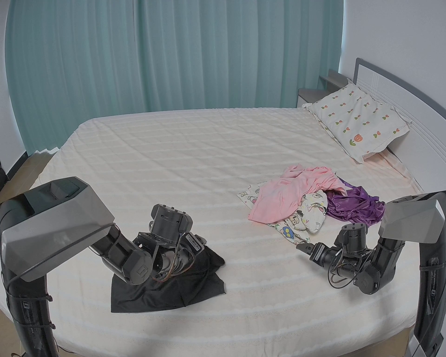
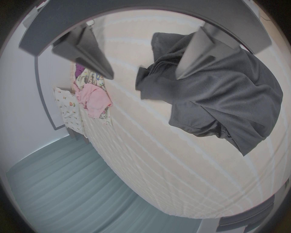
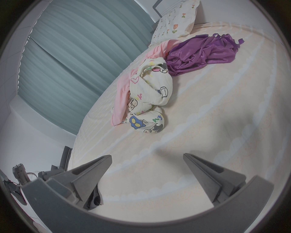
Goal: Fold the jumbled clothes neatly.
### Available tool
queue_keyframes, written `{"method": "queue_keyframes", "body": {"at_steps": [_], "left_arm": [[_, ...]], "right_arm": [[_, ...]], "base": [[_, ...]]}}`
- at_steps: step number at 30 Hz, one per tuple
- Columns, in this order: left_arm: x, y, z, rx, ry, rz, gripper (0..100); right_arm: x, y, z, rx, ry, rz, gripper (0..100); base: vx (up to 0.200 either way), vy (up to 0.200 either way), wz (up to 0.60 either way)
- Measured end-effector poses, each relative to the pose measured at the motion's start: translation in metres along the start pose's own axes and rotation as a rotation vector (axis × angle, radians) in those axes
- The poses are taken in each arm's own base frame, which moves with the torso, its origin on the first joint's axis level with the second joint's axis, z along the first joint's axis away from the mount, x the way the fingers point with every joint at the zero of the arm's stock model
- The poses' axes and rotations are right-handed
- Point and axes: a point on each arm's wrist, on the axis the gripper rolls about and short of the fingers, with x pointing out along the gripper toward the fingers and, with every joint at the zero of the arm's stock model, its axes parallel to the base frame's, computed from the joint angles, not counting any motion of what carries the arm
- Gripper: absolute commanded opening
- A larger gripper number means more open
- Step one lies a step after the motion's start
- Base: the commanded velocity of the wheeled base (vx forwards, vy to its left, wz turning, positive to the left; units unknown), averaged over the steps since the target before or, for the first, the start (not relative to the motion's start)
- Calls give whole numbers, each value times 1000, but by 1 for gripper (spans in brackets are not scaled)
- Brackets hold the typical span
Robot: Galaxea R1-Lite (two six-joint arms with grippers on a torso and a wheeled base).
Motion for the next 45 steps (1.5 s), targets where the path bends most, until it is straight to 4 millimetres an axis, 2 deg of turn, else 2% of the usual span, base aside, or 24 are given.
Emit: {"method": "queue_keyframes", "body": {"at_steps": [7,10,13,19,24,28,34,37,45], "left_arm": [[-23,-16,12,-89,-2,-88,100],[-34,-15,18,-107,-7,-101,100],[-41,-3,21,-119,3,-78,100],[-53,38,17,-154,32,17,100],[-64,59,14,-197,32,-23,100],[-71,70,12,-220,40,-42,100],[-70,79,12,-234,47,-13,100],[-70,83,14,-240,45,-2,100],[-71,99,34,-297,32,7,100]], "right_arm": [[1,0,-2,-1,5,-2,100],[1,0,-3,-3,9,-2,100],[2,-1,-4,-3,11,-3,100],[2,0,-5,-4,13,-3,100],[2,1,-5,-6,14,0,100],[2,4,-8,-11,22,6,100],[2,10,-15,-26,38,18,100],[2,12,-17,-30,40,21,100],[2,17,-20,-40,41,35,100]], "base": [[0,0,0],[0,0,0],[0,0,0],[-100,0,0],[-40,0,0],[0,0,0],[0,0,0],[0,200,0],[0,200,0]]}}
